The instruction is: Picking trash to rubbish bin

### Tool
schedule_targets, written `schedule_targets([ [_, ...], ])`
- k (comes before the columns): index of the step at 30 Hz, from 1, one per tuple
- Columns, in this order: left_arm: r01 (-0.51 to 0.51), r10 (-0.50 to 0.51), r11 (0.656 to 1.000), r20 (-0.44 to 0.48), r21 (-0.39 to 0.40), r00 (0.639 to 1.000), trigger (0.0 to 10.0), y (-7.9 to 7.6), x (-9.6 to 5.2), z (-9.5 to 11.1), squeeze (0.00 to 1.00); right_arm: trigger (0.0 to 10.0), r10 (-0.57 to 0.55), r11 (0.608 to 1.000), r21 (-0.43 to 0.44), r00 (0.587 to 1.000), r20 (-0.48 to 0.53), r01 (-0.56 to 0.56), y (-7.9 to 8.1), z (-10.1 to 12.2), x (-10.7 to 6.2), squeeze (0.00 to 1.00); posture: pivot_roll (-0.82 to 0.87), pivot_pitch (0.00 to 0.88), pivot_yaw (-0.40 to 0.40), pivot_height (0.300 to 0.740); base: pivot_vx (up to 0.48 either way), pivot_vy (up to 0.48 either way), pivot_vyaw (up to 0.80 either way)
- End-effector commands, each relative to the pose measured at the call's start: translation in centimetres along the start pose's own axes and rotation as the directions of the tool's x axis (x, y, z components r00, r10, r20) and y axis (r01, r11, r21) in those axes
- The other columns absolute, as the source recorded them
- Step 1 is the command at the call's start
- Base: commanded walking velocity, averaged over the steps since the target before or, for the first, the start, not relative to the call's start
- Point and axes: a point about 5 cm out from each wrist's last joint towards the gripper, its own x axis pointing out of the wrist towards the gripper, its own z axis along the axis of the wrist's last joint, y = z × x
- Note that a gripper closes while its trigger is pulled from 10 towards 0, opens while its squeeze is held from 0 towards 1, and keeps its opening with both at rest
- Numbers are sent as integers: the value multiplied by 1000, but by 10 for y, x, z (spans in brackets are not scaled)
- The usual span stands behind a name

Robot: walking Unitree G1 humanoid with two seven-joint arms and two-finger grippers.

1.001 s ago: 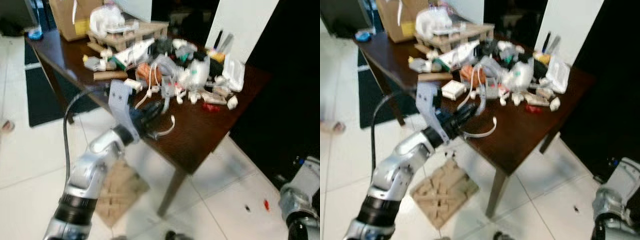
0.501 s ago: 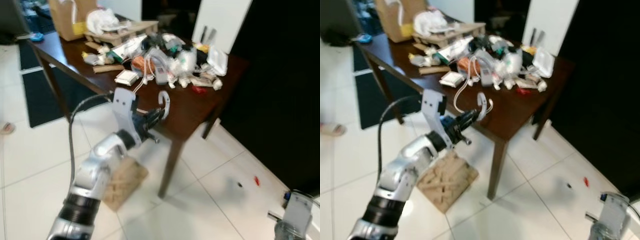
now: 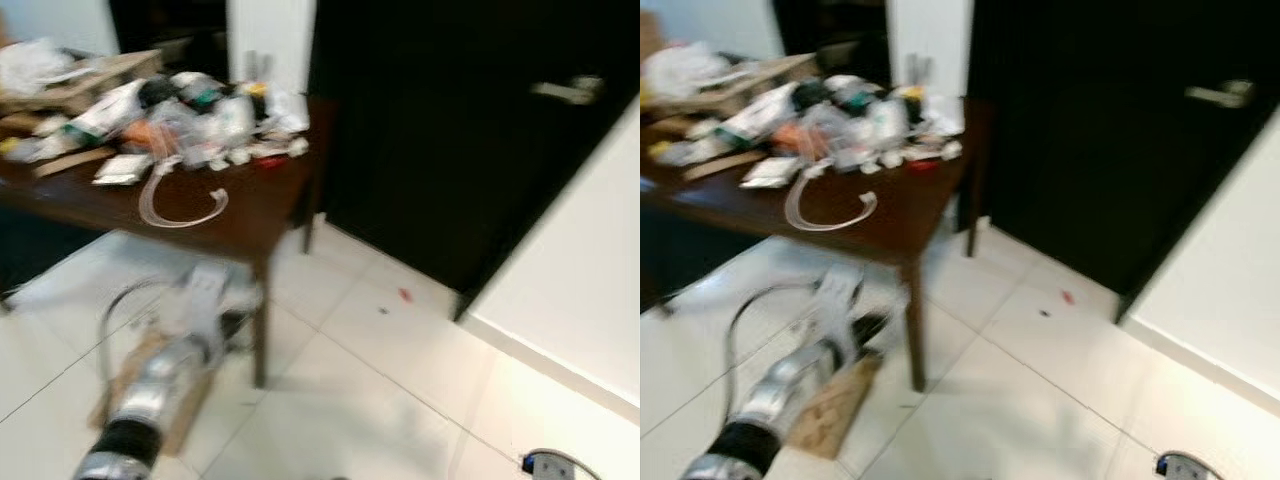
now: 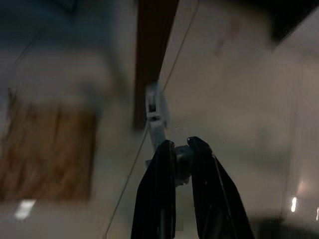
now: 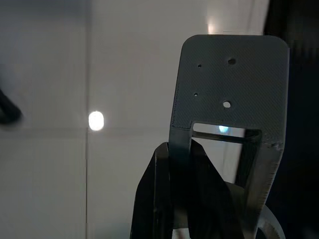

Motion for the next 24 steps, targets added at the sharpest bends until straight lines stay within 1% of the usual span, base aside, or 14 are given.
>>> schedule_targets([
  [1,-117,113,993,-108,-32,988,10000,17,-12,-38,0,10000,38,997,-61,999,-3,-38,11,-1,-1,0,91,98,-35,740,0,0,-800],
  [2,-117,113,993,-108,-32,988,10000,17,-12,-38,0,10000,38,997,-61,999,-3,-38,11,-1,-1,0,91,98,-35,740,0,0,-800],
  [3,-181,166,982,-191,-60,967,10000,24,-23,-66,0,10000,62,994,-95,998,-6,-62,16,-3,-2,0,102,91,-36,740,0,0,-800],
  [4,-181,166,982,-191,-60,967,10000,24,-23,-66,0,10000,62,994,-95,998,-6,-62,16,-3,-2,0,102,91,-36,740,0,0,-800],
  [5,-225,200,971,-247,-77,948,10000,27,-31,-84,0,10000,83,989,-126,997,-6,-83,21,-3,-3,0,101,91,-38,740,0,0,-800],
  [6,-225,200,971,-247,-77,948,10000,27,-31,-84,0,10000,83,989,-126,997,-6,-83,21,-3,-3,0,101,91,-38,740,0,0,-800],
  [8,-299,247,949,-355,-99,902,10000,28,-49,-121,0,10000,129,972,-201,992,8,-124,32,2,-4,0,112,92,-46,740,0,0,-800],
  [9,-299,247,949,-355,-99,902,10000,28,-49,-121,0,10000,129,972,-201,992,8,-124,32,2,-4,0,112,92,-46,740,0,0,-800],
  [11,-355,277,928,-432,-110,858,10000,26,-64,-145,0,10000,152,960,-238,988,18,-144,39,7,-6,0,117,92,-48,740,0,0,-800],
  [13,-355,277,928,-432,-110,858,10000,26,-64,-145,0,10000,152,960,-238,988,18,-144,39,7,-6,0,117,92,-48,740,0,0,-800],
  [16,-410,285,906,-569,-102,771,10000,11,-88,-187,0,10000,211,915,-363,976,50,-179,56,21,-9,0,138,98,-51,740,0,0,-800],
  [17,-418,286,903,-588,-99,757,10000,6,-90,-193,0,10000,228,901,-392,972,58,-188,60,24,-10,0,141,97,-52,740,0,0,-800],
  [18,-418,286,903,-588,-99,757,10000,6,-90,-193,0,10000,228,901,-392,972,58,-188,60,24,-10,0,141,97,-52,740,0,0,-800],
  [24,-433,291,894,-593,-111,751,10000,-1,-88,-196,0,10000,278,852,-478,958,70,-212,75,32,-15,0,160,99,-64,740,0,0,-800],
])
